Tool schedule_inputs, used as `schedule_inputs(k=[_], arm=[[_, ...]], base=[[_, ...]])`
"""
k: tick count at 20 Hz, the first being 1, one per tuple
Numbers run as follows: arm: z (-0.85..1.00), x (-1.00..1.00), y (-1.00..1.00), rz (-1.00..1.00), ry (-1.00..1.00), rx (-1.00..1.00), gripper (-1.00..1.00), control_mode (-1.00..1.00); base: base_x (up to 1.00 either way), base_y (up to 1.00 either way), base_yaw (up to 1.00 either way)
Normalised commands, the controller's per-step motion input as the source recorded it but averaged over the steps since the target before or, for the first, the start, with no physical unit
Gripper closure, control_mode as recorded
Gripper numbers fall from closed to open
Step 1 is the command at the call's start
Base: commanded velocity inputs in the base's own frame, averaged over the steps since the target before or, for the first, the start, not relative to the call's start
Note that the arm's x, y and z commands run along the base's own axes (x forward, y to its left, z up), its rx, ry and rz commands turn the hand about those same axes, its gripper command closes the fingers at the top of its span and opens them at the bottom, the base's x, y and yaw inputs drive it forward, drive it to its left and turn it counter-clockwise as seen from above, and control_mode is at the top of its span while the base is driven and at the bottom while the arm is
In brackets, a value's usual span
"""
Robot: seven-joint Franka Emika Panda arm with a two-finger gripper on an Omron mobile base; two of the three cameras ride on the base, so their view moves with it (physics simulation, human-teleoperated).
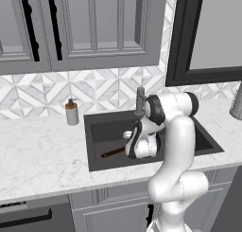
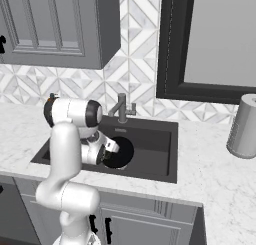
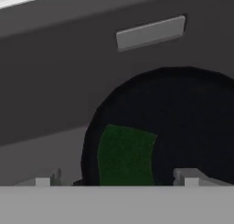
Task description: Pick the pan and sponge and place them into the sink. Then turn on the water.
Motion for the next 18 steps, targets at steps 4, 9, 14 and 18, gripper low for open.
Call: schedule_inputs(k=[4,9,14,18], arm=[[0.87,-0.72,0.00,0.00,-0.01,0.00,-1.00,-1.00],[0.83,-0.81,-0.19,0.00,0.00,0.00,-1.00,-1.00],[0.95,-0.31,-0.52,0.07,0.00,0.02,-1.00,-1.00],[0.97,0.00,-0.63,0.11,0.00,0.05,-1.00,-1.00]], base=[[0.00,0.00,0.00],[0.00,0.00,0.00],[0.00,0.00,0.00],[0.00,0.00,0.00]])
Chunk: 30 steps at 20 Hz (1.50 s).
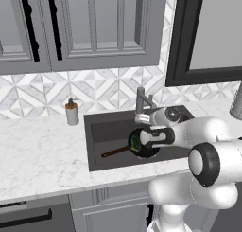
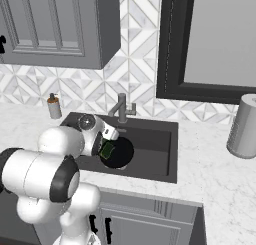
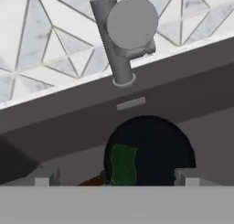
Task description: Pick the pan and sponge and place them into the sink. Then turn on the water.
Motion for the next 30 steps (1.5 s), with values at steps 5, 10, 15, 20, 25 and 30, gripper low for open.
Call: schedule_inputs(k=[5,10,15,20,25,30], arm=[[0.45,-0.34,-0.70,0.13,0.00,0.00,-1.00,-1.00],[0.13,-0.15,-0.58,0.09,0.00,-0.01,-1.00,-1.00],[-0.02,0.00,-0.48,0.06,-0.07,-0.05,-1.00,-1.00],[-0.31,0.02,-0.27,0.11,-0.20,-0.04,-1.00,-1.00],[-0.22,0.23,-0.16,0.14,-0.19,-0.01,-1.00,-1.00],[-0.13,0.31,-0.23,0.08,-0.08,0.00,-1.00,-1.00]], base=[[0.00,0.00,0.00],[0.00,0.00,0.00],[0.00,0.00,0.00],[0.00,0.00,0.00],[0.00,0.00,0.00],[0.00,0.00,0.00]])
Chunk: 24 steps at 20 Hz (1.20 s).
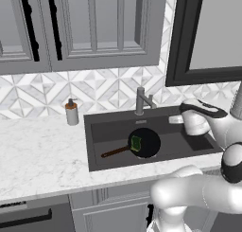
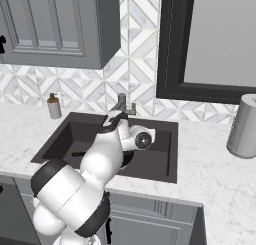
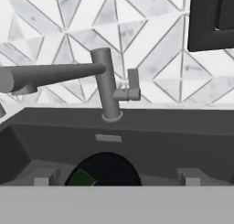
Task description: Pick the pan and sponge and place them into the sink. Then turn on the water.
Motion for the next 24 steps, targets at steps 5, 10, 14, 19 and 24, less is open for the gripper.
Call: schedule_inputs(k=[5,10,14,19,24], arm=[[-0.07,0.42,-0.09,0.04,-0.01,0.00,-1.00,-1.00],[-0.12,0.37,-0.15,0.03,-0.03,0.00,-1.00,-1.00],[-0.13,0.47,-0.10,0.04,-0.11,0.00,-1.00,-1.00],[0.00,0.43,0.00,0.00,-0.15,0.00,-1.00,-1.00],[-0.06,0.36,0.00,0.00,-0.11,0.00,-1.00,-1.00]], base=[[0.00,0.00,0.00],[0.00,0.00,0.00],[0.00,0.00,0.00],[0.00,0.00,0.00],[0.00,0.00,0.00]])
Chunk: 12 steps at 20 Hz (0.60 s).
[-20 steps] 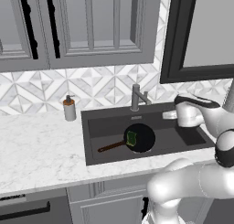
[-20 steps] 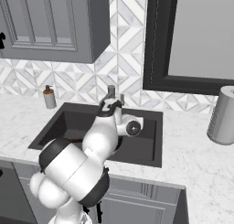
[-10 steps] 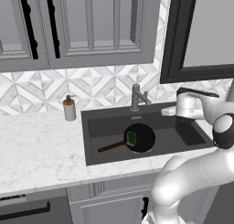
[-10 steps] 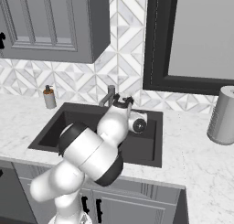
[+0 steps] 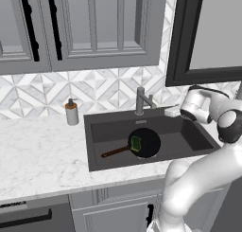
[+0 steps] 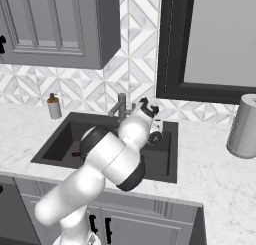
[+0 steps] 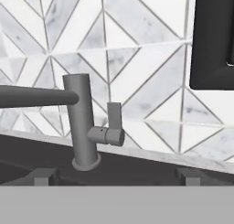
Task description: Pick the pan and sponge and place them into the sink. Then turn on the water.
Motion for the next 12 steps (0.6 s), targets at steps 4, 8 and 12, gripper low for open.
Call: schedule_inputs(k=[4,8,12], arm=[[-0.01,0.24,0.03,-0.04,-0.09,0.00,-1.00,-1.00],[0.00,0.31,0.13,-0.05,-0.06,0.00,-1.00,-1.00],[0.00,0.27,0.17,-0.05,-0.02,0.00,-1.00,-1.00]], base=[[0.00,0.00,0.00],[0.00,0.00,0.00],[0.00,0.00,0.00]])
